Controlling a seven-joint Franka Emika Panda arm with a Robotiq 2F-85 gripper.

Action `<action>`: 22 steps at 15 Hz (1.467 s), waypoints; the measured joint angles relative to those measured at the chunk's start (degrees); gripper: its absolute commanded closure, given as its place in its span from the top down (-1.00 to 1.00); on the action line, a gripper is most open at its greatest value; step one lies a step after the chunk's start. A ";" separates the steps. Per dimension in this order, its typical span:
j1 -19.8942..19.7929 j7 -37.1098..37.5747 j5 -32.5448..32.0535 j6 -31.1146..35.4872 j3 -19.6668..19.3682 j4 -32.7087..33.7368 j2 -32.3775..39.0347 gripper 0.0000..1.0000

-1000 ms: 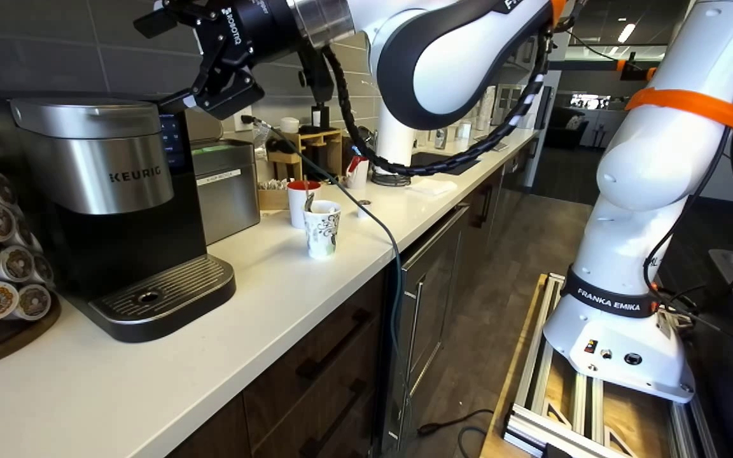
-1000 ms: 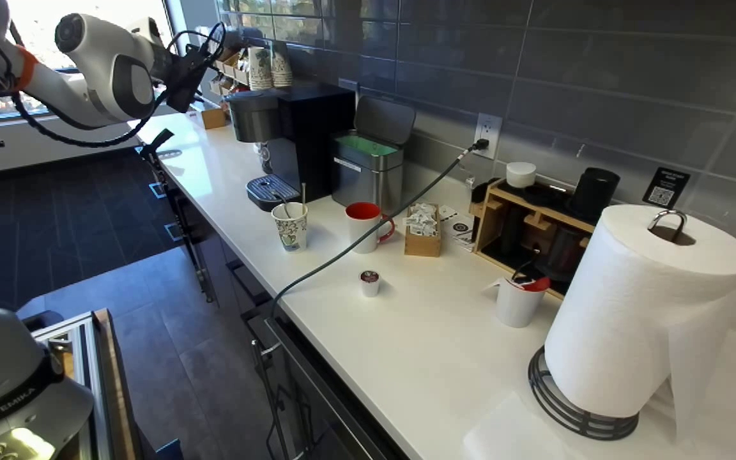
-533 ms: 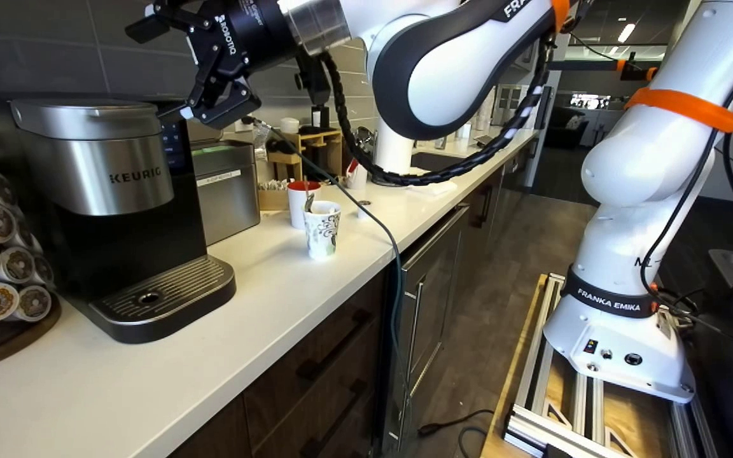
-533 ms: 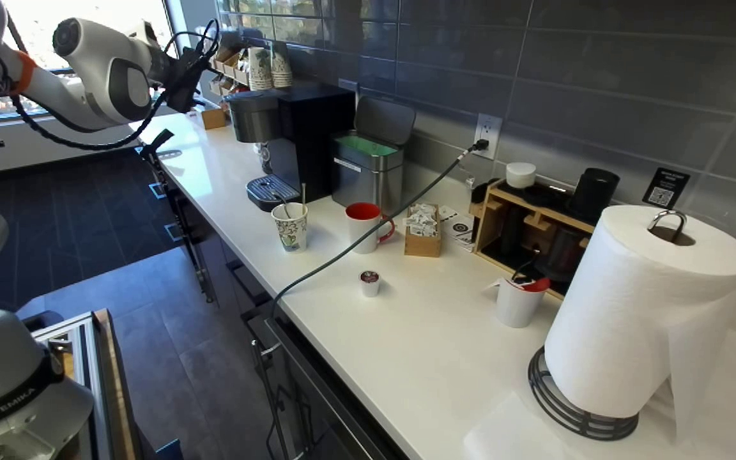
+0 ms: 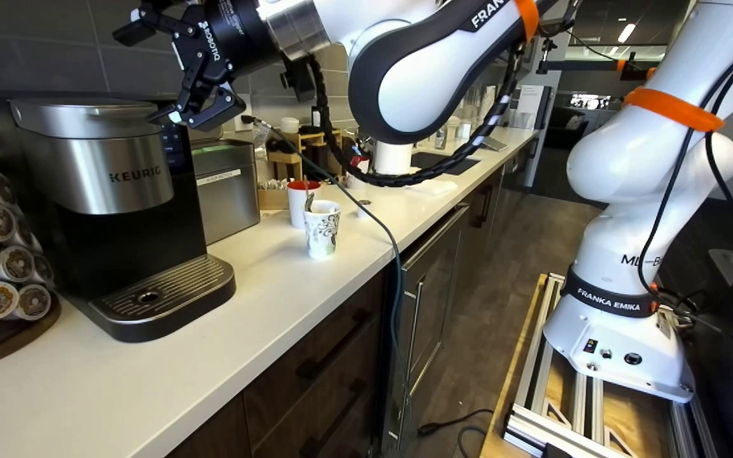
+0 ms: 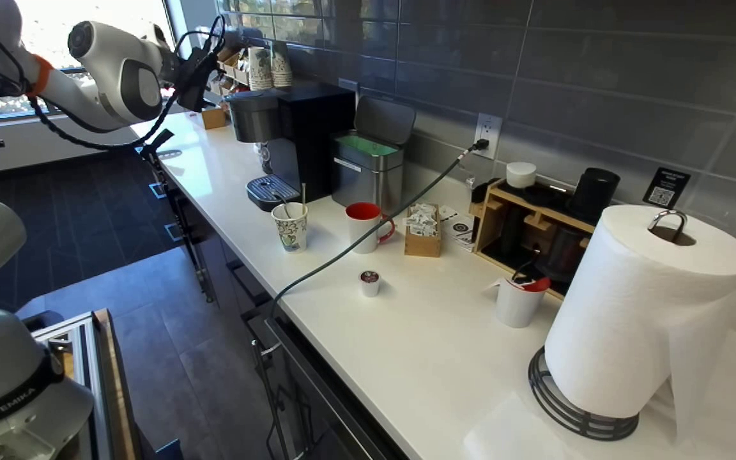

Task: Open the coffeemaker chamber.

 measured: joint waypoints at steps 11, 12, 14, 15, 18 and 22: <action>-20.44 1.67 0.09 -0.28 18.40 4.69 -4.77 1.00; -21.93 2.13 0.13 -0.35 19.44 5.28 -5.45 1.00; -24.20 3.03 0.16 -0.87 21.00 6.39 -6.60 1.00; -24.76 3.40 0.17 -1.46 21.56 6.83 -6.94 1.00; -25.01 4.06 0.19 -3.79 21.79 7.94 -7.47 1.00; -23.36 4.26 0.20 -5.24 19.68 9.01 -7.46 1.00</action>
